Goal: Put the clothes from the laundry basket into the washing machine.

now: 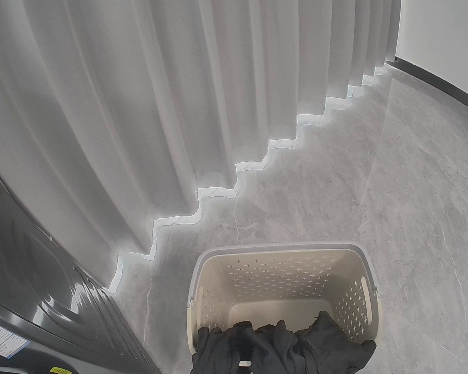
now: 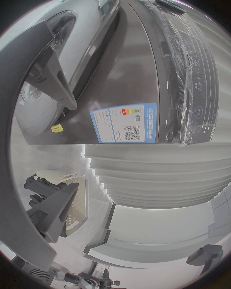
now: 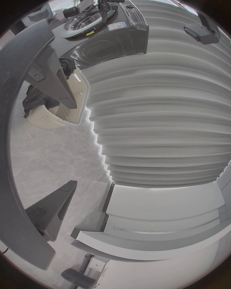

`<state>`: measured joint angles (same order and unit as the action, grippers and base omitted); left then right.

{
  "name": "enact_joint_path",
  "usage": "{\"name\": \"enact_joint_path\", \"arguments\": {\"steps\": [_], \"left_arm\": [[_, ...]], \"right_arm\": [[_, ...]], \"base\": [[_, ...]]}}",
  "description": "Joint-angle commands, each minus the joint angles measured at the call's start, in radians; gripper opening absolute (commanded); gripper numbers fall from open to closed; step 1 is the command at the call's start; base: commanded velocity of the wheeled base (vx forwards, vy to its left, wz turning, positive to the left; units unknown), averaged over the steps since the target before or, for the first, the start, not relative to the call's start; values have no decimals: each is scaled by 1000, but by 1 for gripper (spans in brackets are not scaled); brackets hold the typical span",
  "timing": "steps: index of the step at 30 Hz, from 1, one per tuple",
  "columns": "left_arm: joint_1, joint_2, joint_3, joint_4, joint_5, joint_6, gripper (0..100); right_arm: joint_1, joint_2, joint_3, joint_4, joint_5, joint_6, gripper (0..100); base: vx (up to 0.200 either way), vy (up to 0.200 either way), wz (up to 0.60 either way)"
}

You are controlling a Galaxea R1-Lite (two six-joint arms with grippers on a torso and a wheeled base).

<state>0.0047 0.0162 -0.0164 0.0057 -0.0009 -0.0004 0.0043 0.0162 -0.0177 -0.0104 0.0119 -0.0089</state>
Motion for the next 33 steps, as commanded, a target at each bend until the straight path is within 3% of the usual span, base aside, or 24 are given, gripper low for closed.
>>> {"name": "enact_joint_path", "arguments": {"steps": [1, 22, 28, 33], "left_arm": [[0, -16, 16, -6, -5, 0, 100], [0, -16, 16, -6, -5, 0, 100], [0, -16, 16, -6, -5, 0, 100], [0, -16, 16, -6, -5, 0, 100]], "right_arm": [[0, -4, 18, 0, 0, 0, 100], [0, -4, 18, 0, 0, 0, 100], [0, -4, 18, 0, 0, 0, 100], [0, -4, 18, 0, 0, 0, 100]], "base": [[0, 0, 0], [0, 0, 0], [200, 0, 0], [0, 0, 0]]}}
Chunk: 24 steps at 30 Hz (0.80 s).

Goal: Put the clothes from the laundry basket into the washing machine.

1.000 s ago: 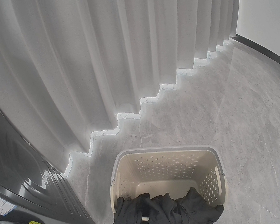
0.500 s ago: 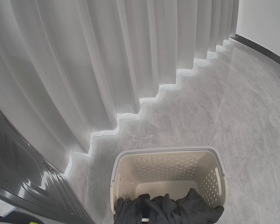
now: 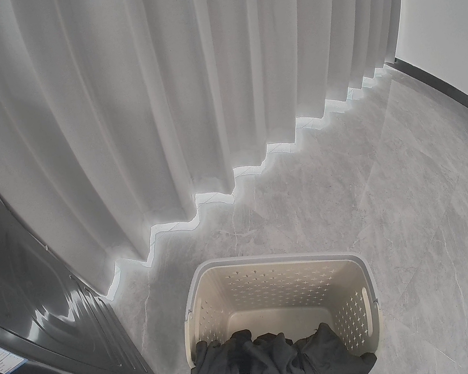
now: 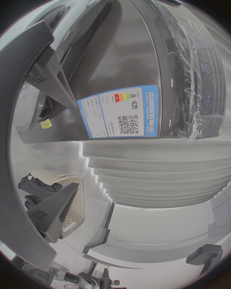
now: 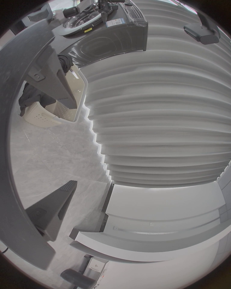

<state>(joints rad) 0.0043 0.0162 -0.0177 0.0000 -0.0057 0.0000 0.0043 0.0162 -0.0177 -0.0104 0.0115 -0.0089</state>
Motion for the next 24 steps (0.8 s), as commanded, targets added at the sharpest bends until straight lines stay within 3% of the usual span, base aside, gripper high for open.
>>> {"name": "enact_joint_path", "arguments": {"steps": [1, 19, 24], "left_arm": [[0, -16, 18, 0, 0, 0, 100], [0, -16, 18, 0, 0, 0, 100], [0, -16, 18, 0, -2, 0, 100]], "right_arm": [[0, -4, 18, 0, 1, 0, 100], [0, -4, 18, 0, 1, 0, 100], [0, -4, 18, 0, 1, 0, 100]], "base": [[0, 0, 0], [0, 0, 0], [-200, 0, 0]]}}
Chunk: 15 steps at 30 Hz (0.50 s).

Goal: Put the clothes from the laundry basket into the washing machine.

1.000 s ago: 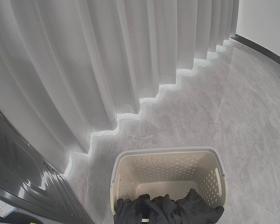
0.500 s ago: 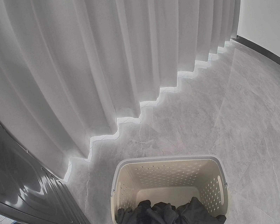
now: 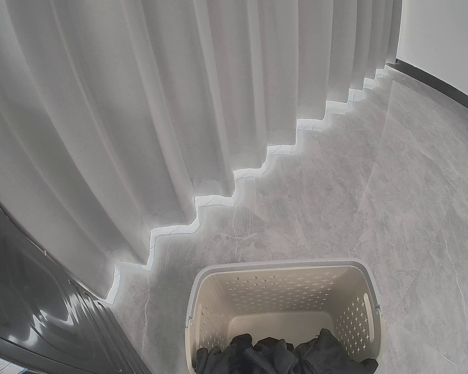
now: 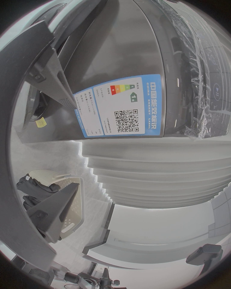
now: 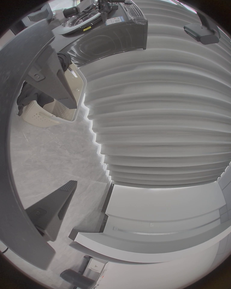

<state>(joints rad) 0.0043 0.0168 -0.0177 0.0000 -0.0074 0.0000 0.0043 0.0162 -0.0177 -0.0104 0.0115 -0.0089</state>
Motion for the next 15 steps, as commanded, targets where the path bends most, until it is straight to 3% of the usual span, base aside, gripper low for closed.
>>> {"name": "enact_joint_path", "arguments": {"steps": [1, 10, 15], "left_arm": [[0, -17, 18, 0, 1, 0, 100], [0, -17, 18, 0, -2, -2, 100], [0, -17, 18, 0, -2, -2, 100]], "right_arm": [[0, -4, 18, 0, 1, -2, 100], [0, -4, 18, 0, 1, 0, 100], [0, -4, 18, 0, 1, 0, 100]], "base": [[-200, 0, 0], [0, 0, 0], [-200, 0, 0]]}}
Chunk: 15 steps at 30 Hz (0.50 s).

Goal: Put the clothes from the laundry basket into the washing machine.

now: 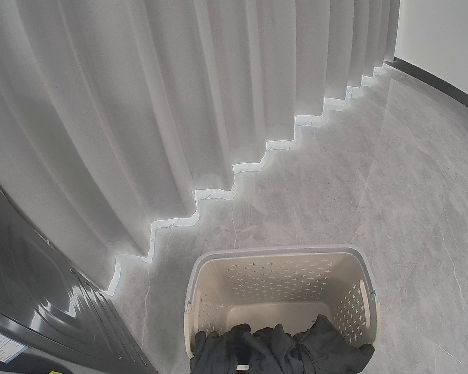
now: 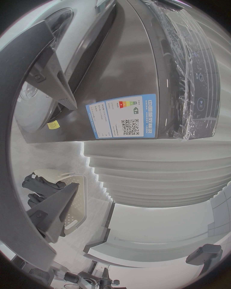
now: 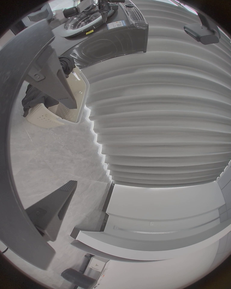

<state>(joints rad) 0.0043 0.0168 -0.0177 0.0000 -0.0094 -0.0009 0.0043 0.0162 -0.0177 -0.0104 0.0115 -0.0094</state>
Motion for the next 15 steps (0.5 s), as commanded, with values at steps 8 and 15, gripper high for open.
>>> {"name": "enact_joint_path", "arguments": {"steps": [8, 15], "left_arm": [[0, -17, 18, 0, 0, -2, 100], [0, -17, 18, 0, -1, -7, 100]], "right_arm": [[0, -4, 18, 0, 1, 0, 100], [0, -4, 18, 0, 1, 0, 100]], "base": [[-100, 0, 0], [-57, 0, 0]]}}
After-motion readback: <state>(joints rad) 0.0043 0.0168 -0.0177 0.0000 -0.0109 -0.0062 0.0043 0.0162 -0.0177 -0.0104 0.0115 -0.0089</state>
